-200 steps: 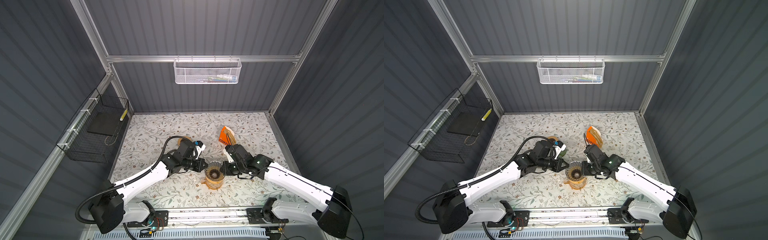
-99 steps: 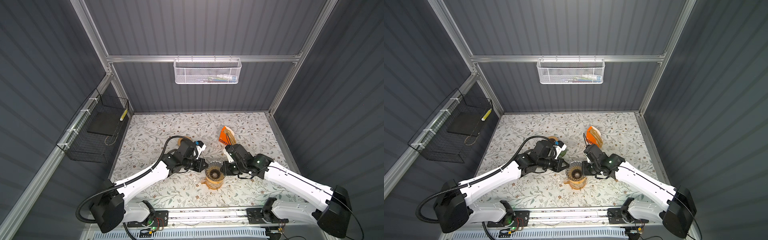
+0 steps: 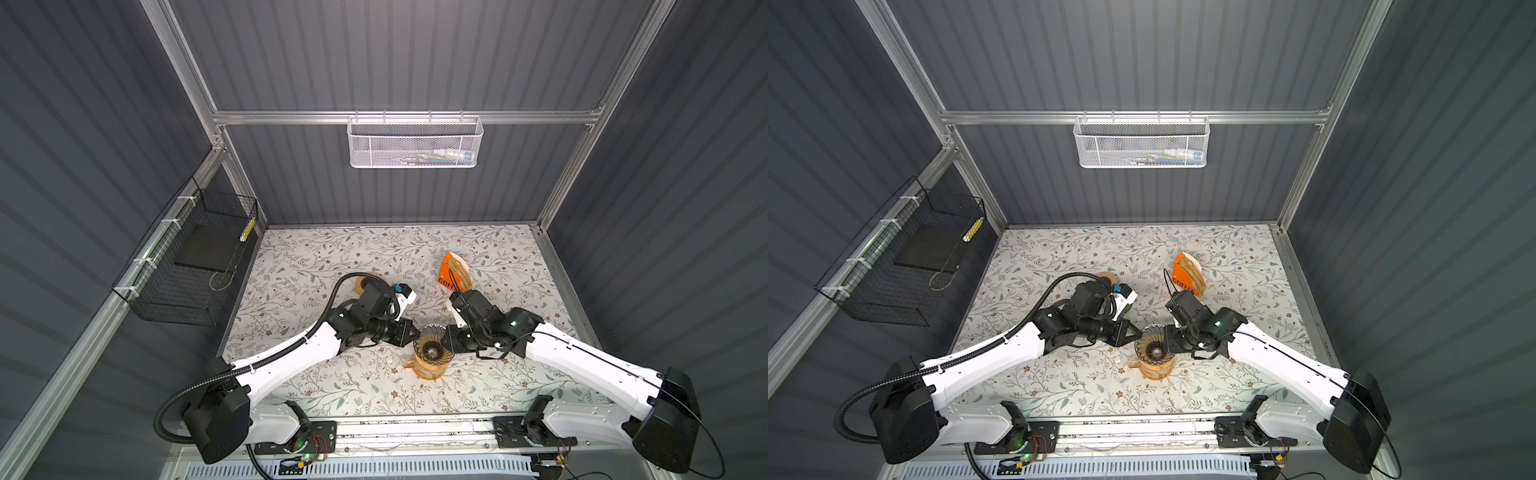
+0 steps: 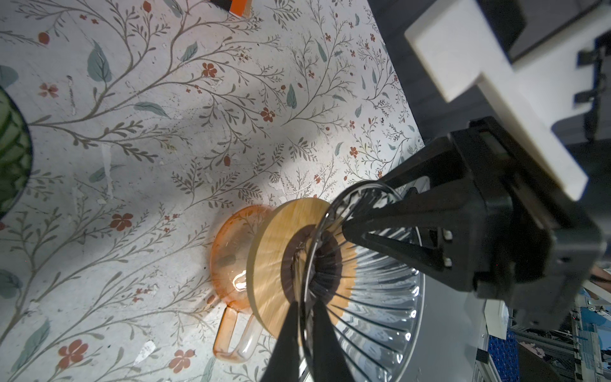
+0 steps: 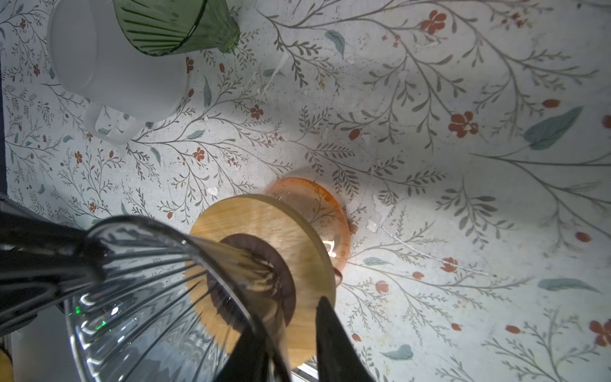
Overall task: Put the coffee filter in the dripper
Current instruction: 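Open the right gripper off the dripper rim while the left gripper holds it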
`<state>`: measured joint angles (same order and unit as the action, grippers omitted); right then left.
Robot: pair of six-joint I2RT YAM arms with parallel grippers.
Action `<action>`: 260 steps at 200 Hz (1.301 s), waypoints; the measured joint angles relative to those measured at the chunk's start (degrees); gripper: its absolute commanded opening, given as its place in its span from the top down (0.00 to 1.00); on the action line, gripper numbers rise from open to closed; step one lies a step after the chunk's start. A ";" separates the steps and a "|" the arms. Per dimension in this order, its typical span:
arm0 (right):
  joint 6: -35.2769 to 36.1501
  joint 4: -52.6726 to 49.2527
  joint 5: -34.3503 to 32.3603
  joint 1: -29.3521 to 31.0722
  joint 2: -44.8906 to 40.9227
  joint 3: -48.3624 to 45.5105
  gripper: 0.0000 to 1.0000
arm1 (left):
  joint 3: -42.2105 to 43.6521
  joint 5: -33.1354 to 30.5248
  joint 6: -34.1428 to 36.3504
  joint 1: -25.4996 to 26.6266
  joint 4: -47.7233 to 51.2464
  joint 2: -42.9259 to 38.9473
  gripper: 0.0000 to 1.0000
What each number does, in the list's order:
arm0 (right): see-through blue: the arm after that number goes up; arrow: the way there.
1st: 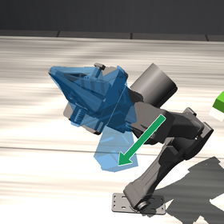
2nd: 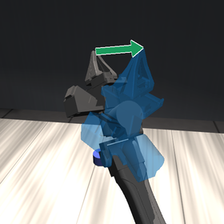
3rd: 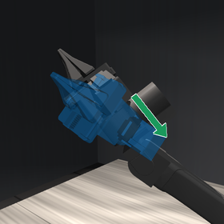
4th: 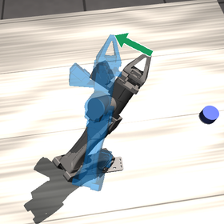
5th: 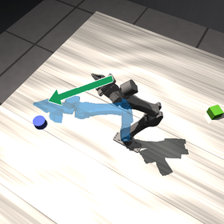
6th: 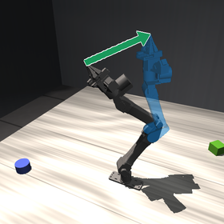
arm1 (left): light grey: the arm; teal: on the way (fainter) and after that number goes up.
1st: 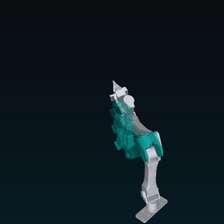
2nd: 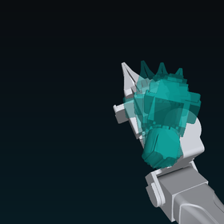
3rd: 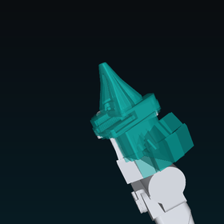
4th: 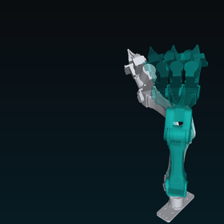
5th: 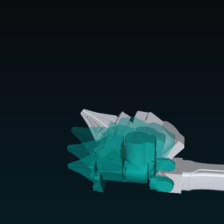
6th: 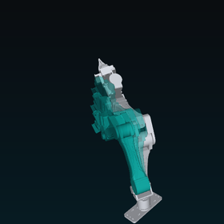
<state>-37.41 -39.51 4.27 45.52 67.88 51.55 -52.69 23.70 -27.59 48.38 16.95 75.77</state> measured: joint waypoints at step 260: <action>0.44 -7.02 -4.22 -0.09 -8.61 6.56 0.58 | -1.42 -4.04 0.15 0.42 2.14 -4.11 0.78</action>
<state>-36.97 -46.52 0.05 45.43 59.27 58.11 -54.11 19.66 -27.44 48.80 19.09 71.66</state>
